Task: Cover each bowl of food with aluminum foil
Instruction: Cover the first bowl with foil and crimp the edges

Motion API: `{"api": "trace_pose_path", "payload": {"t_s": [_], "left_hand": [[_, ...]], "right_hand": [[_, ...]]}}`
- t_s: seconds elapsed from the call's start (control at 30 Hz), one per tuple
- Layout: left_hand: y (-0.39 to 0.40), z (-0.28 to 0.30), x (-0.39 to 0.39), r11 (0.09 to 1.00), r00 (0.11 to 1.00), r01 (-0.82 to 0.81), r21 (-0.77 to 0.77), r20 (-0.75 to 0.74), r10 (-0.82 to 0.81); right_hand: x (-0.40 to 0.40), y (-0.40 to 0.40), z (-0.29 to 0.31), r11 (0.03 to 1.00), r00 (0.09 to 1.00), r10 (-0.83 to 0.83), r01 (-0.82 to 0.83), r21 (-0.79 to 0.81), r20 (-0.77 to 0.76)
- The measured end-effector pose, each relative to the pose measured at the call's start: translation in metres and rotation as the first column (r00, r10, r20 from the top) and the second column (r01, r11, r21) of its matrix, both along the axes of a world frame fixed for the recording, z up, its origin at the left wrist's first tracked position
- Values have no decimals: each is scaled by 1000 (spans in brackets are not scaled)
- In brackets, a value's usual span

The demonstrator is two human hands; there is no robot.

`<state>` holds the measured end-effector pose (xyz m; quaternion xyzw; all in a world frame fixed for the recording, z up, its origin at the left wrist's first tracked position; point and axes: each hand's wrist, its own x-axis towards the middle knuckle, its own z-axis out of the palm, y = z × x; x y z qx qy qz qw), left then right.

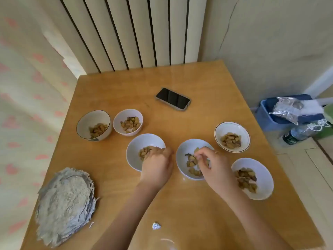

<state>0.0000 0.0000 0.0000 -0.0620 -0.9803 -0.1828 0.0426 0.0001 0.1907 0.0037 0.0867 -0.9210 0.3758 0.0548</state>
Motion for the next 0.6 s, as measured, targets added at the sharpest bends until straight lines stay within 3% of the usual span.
{"api": "trace_pose_path", "payload": {"t_s": [0.1, 0.23, 0.43, 0.6], "left_hand": [[7, -35, 8, 986, 964, 24, -165, -258, -66], [15, -60, 12, 993, 906, 20, -119, -418, -68], [14, -83, 15, 986, 815, 44, -164, -565, -130], [9, -87, 19, 982, 786, 67, -176, -597, -160]], "right_hand": [[10, 1, -28, 999, 985, -43, 47, 18, -170], [18, -6, -57, 993, 938, -88, 107, 40, -335], [21, -8, -81, 996, 878, -90, 83, -36, -469], [29, -12, -82, 999, 895, -22, 3, -44, -446]]}}
